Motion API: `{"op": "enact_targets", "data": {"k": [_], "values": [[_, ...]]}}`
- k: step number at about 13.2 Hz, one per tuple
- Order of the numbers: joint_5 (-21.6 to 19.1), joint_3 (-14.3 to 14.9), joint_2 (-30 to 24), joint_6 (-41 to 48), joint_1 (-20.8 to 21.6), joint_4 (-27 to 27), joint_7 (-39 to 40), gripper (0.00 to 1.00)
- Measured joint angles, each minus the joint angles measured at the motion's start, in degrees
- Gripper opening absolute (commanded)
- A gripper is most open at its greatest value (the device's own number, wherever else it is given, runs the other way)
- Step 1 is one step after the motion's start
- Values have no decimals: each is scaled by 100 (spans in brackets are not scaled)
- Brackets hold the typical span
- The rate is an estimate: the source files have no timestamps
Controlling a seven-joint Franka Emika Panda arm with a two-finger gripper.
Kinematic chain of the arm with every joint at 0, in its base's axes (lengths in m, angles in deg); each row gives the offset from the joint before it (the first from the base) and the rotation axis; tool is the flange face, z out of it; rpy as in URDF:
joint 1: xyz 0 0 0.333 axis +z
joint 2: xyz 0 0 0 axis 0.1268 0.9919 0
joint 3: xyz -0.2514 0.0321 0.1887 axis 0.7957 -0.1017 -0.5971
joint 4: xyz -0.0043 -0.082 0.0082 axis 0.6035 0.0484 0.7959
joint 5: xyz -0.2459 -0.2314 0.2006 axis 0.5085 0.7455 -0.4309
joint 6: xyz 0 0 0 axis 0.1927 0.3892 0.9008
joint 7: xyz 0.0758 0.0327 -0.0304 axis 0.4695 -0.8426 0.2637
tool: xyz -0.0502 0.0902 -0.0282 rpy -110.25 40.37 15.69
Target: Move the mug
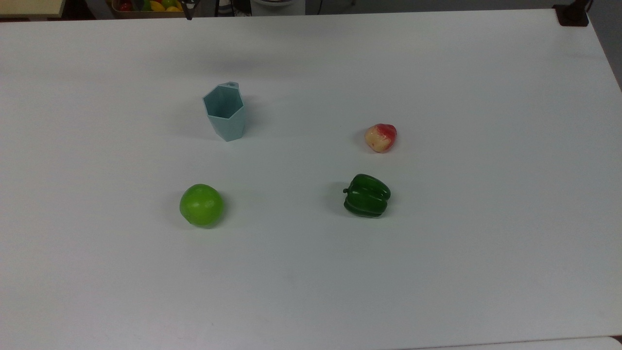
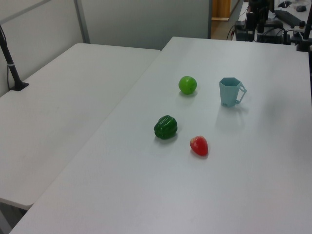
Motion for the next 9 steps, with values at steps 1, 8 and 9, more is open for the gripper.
{"op": "enact_targets", "data": {"k": [1,8,9], "values": [[0,0,0,0,0,-1,0,100],[0,0,1,66,0,2,0,100],[0,0,2,109,0,7,0,100]]}}
